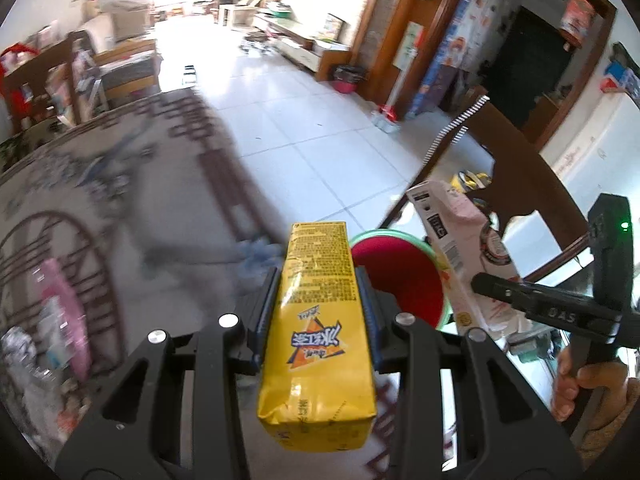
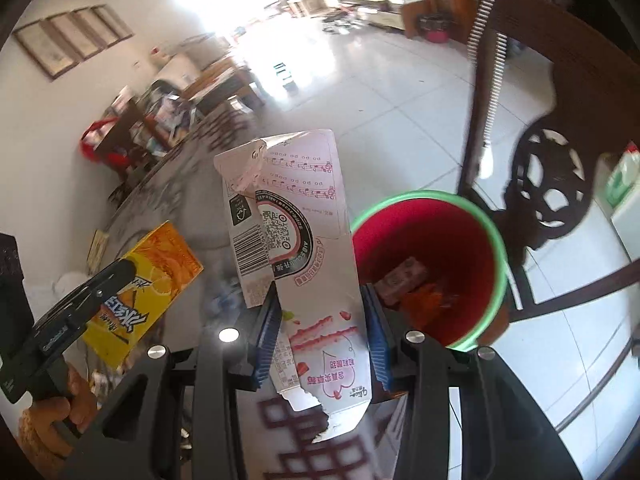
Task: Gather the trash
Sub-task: 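Carry both items over the red bucket and open both tools to drop them, then grasp crumpled foil with the left tool while the right tool grasps crumpled paper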
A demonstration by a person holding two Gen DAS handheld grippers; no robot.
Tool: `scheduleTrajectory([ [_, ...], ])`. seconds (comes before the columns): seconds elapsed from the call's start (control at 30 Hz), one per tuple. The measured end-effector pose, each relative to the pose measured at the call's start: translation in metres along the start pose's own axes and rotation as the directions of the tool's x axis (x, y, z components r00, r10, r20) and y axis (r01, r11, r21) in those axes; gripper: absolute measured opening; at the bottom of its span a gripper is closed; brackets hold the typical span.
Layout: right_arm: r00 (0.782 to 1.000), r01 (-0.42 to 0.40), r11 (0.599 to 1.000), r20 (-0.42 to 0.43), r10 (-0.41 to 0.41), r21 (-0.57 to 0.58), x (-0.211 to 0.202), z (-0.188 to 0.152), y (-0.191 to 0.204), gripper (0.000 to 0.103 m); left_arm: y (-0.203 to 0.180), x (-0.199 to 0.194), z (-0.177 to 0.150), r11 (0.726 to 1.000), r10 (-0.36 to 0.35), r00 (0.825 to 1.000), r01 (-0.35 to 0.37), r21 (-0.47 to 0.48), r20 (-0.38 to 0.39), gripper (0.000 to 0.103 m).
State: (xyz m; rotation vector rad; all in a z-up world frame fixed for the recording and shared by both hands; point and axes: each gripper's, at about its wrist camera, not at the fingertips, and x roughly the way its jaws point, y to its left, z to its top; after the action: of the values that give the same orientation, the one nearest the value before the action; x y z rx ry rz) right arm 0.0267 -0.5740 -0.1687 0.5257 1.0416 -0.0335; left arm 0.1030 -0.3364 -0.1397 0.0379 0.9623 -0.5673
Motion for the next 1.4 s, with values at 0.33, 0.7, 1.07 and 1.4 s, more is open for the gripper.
scheduleTrajectory([
  [0.33, 0.999, 0.036, 0.988, -0.034, -0.031, 0.149, 0.010, 0.008, -0.070, 0.040, -0.076, 0.067, 0.020, 0.985, -0.073, 0.995, 0.082, 0.152, -0.064, 0.036],
  [0.7, 0.997, 0.080, 0.975, 0.002, -0.082, 0.206, 0.002, 0.011, -0.090, 0.064, -0.084, 0.085, 0.028, 0.982, -0.087, 0.993, 0.100, 0.160, -0.082, 0.071],
  [1.07, 0.999, 0.044, 0.994, -0.006, -0.044, 0.102, -0.004, -0.014, -0.024, 0.064, 0.005, -0.019, 0.001, 0.999, 0.051, 0.997, -0.052, 0.003, 0.059, 0.076],
  [1.4, 0.996, -0.047, 0.994, -0.083, 0.039, -0.097, 0.014, -0.054, 0.092, 0.070, 0.111, -0.108, -0.057, 0.970, 0.215, 0.971, -0.200, -0.140, 0.106, 0.076],
])
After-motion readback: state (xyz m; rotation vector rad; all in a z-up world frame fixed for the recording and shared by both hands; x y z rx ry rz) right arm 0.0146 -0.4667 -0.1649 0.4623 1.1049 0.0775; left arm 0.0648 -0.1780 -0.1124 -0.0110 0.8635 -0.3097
